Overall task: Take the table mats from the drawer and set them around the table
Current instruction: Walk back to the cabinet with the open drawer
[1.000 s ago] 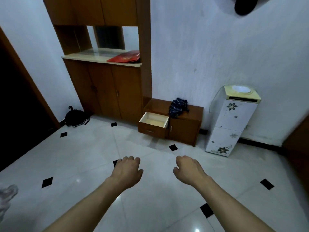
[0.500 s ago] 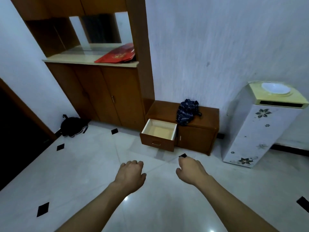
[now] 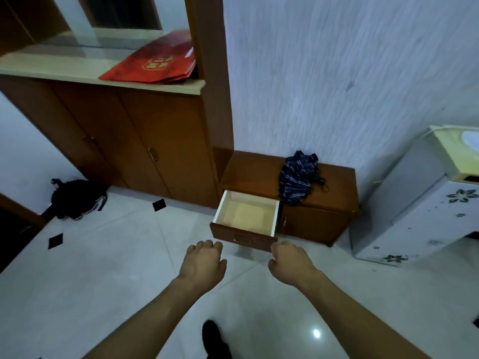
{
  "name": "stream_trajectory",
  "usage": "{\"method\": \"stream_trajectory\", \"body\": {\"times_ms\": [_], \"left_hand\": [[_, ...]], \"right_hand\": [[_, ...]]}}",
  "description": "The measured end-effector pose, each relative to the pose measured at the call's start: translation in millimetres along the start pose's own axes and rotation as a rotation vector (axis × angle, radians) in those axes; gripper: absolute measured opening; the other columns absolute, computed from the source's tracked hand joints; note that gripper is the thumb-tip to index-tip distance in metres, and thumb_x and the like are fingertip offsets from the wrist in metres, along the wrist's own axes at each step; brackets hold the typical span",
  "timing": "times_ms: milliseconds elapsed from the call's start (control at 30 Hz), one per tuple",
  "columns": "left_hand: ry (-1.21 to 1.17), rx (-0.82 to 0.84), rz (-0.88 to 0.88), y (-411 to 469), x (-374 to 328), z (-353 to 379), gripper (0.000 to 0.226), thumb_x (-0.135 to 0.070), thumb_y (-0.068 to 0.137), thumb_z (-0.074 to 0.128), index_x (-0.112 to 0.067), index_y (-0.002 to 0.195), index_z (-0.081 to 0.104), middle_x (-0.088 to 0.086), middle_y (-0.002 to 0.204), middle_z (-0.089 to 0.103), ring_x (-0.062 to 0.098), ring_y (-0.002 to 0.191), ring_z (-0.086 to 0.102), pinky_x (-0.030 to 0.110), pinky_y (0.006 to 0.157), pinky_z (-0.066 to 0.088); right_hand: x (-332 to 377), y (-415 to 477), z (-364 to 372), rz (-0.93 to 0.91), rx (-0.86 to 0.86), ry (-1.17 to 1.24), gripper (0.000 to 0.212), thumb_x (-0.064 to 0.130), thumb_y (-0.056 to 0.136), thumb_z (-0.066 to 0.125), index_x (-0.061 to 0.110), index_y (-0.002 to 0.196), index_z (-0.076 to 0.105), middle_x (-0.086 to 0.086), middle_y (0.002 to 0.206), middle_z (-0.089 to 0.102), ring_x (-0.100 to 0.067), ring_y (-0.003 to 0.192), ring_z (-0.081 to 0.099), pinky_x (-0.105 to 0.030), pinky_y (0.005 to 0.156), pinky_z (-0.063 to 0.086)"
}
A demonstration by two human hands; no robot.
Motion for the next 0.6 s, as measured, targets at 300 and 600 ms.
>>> {"method": "stream_trajectory", "body": {"times_ms": [300,600], "left_hand": [[-0.094,0.098,0.149,168.4,48.6,66.8,0.030,-0.036,0.090,0.049,-0.013,0.108,0.059,0.008,0.101,0.064,0.027,0.096,0.056,0.038,0.081,0.042],[-0.305,0.270,-0.002,275.8,61.5,194.3,0.024,-0.032,0.085,0.052,-0.012,0.094,0.062,0.005,0.084,0.063,0.025,0.079,0.057,0.034,0.068,0.048]], "right_hand": [[-11.9,138.7,51.9,0.185,0.101,0.084,0.028,0.028,0.089,0.048,0.010,0.110,0.056,-0.012,0.108,0.062,-0.031,0.099,0.058,-0.034,0.079,0.041],[-70.3,277.7,141.1,0.291,0.141,0.372,0.025,0.027,0.087,0.053,0.007,0.101,0.059,-0.016,0.098,0.062,-0.034,0.091,0.060,-0.038,0.077,0.052]]}}
Point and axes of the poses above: each hand's wrist, its own y-axis towards the middle knuckle, its own z-axis out of the palm, x = y × z, the point moved 5 cm from there along y, towards the middle knuckle
